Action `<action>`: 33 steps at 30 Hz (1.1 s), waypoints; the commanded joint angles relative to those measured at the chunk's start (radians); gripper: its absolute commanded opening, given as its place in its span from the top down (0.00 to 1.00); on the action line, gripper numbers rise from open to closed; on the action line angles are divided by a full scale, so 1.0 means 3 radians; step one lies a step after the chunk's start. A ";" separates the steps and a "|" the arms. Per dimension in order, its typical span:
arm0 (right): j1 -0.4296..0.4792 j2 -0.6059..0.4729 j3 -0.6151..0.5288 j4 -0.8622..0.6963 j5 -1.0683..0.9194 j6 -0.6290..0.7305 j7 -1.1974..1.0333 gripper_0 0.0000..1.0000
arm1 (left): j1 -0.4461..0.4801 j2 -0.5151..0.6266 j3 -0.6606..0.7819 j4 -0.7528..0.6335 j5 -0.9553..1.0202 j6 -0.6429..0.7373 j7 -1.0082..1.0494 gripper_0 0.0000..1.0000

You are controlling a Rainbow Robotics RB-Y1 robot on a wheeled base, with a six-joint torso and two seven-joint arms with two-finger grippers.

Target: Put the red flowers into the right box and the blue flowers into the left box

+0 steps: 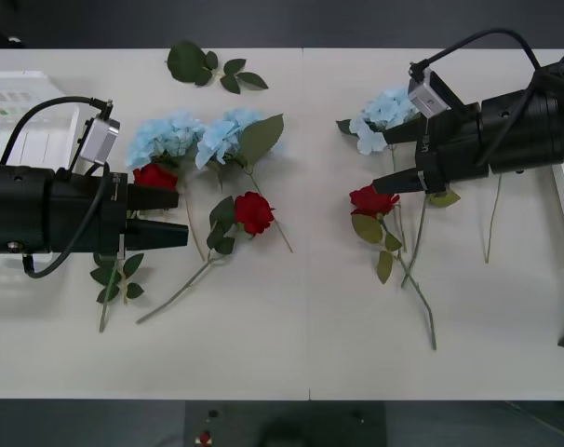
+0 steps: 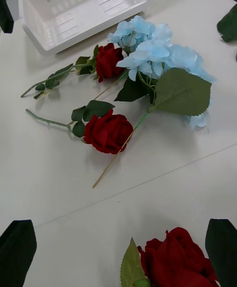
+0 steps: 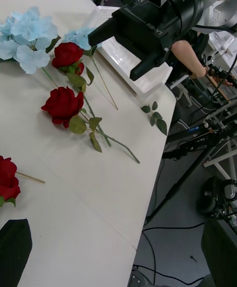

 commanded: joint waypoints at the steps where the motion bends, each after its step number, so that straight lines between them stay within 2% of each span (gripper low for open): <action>1: 0.0011 -0.0020 0.0003 -0.0019 -0.0001 0.0004 0.0048 0.00 | 0.0186 -0.0116 -0.0027 0.0050 -0.0037 0.0016 -0.0033 0.00; 5: 0.0072 0.0011 0.0090 -0.0025 -0.0006 0.0010 0.0048 0.00 | 0.0201 -0.0101 0.0188 0.0050 -0.0109 0.0160 -0.0007 0.00; 10: -0.0174 -0.0112 0.0146 -0.0035 -0.0129 0.0045 0.0048 0.00 | 0.0165 0.0037 0.0485 0.0101 -0.0236 0.0241 0.0320 0.00; 15: -0.0439 -0.0189 0.0146 0.0088 -0.0124 0.0352 0.0048 0.00 | -0.0152 -0.0009 0.0592 0.0592 -0.0610 0.0543 0.0790 0.00; 21: -0.0685 -0.0189 0.0146 0.0323 -0.0037 0.0654 0.0048 0.00 | -0.0622 -0.0285 0.0592 0.1277 -0.1489 0.0906 0.1240 0.00; 27: -0.0854 -0.0178 0.0151 0.0512 0.0403 0.0848 -0.1340 0.00 | -0.0924 -0.0668 0.0592 0.1594 -0.2404 0.1131 0.1976 0.00; 28: -0.0854 -0.0178 0.0151 0.0512 0.0403 0.0848 -0.1340 0.00 | -0.0924 -0.0668 0.0592 0.1594 -0.2404 0.1131 0.1976 0.00; 29: -0.0848 -0.0163 0.0156 0.0538 0.0546 0.0858 -0.1790 0.00 | -0.0970 -0.0770 0.0592 0.1589 -0.2829 0.1208 0.2201 0.00; 33: -0.0705 -0.0194 0.0156 0.0686 0.0602 0.0802 -0.2629 0.00 | -0.0985 -0.1011 0.0556 0.1594 -0.3514 0.1320 0.2498 0.00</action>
